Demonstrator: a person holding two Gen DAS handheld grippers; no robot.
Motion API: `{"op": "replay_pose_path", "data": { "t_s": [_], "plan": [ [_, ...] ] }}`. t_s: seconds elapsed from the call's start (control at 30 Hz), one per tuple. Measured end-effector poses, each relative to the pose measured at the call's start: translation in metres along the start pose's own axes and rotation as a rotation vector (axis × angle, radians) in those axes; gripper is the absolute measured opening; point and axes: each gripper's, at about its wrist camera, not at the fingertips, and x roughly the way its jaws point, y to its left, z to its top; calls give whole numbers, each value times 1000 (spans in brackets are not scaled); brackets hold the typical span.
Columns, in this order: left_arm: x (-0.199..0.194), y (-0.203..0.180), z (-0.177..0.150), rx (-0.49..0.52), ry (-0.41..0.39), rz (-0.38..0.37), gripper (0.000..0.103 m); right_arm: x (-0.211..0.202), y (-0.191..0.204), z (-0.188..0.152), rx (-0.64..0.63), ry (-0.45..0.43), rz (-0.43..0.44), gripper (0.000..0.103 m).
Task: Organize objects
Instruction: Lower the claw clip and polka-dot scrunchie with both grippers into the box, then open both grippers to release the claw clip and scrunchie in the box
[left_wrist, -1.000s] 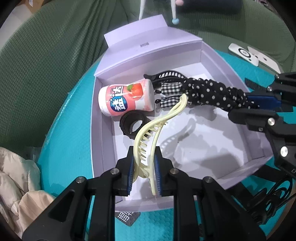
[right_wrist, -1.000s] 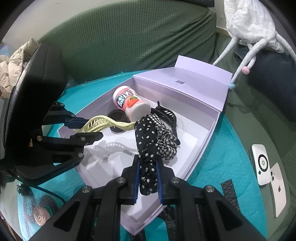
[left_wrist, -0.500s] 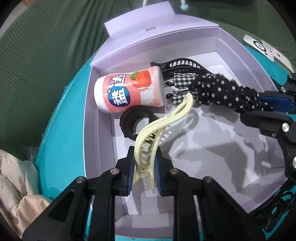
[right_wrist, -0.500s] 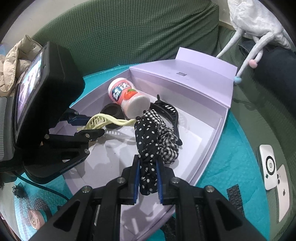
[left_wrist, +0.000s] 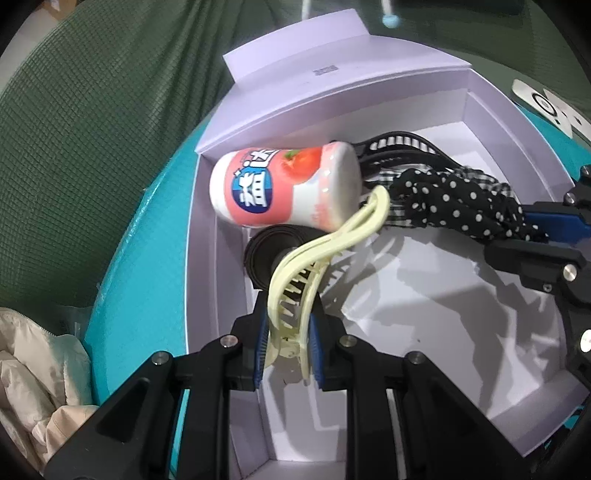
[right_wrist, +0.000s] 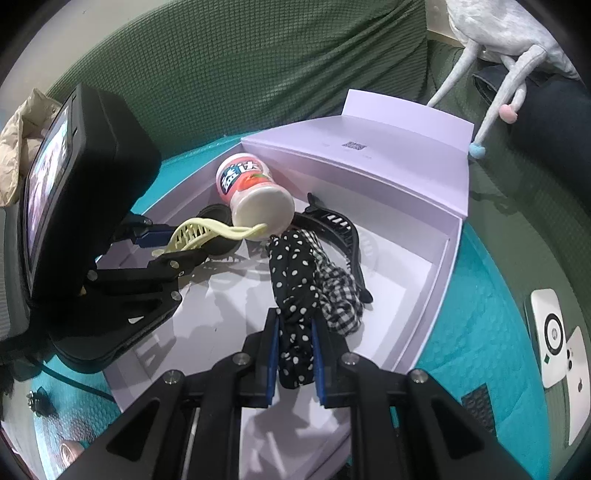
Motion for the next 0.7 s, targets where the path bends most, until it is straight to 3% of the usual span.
{"op": "replay_pose_path", "data": {
  "t_s": [0.53,0.7],
  "plan": [
    [1,5,-2,-72,8,-21,20,-3,12,-5,-26,27,-19,17],
    [-2,3,-4,-62,17,-30,24,-2,17,-4,-44,59,-16,28]
  ]
}}
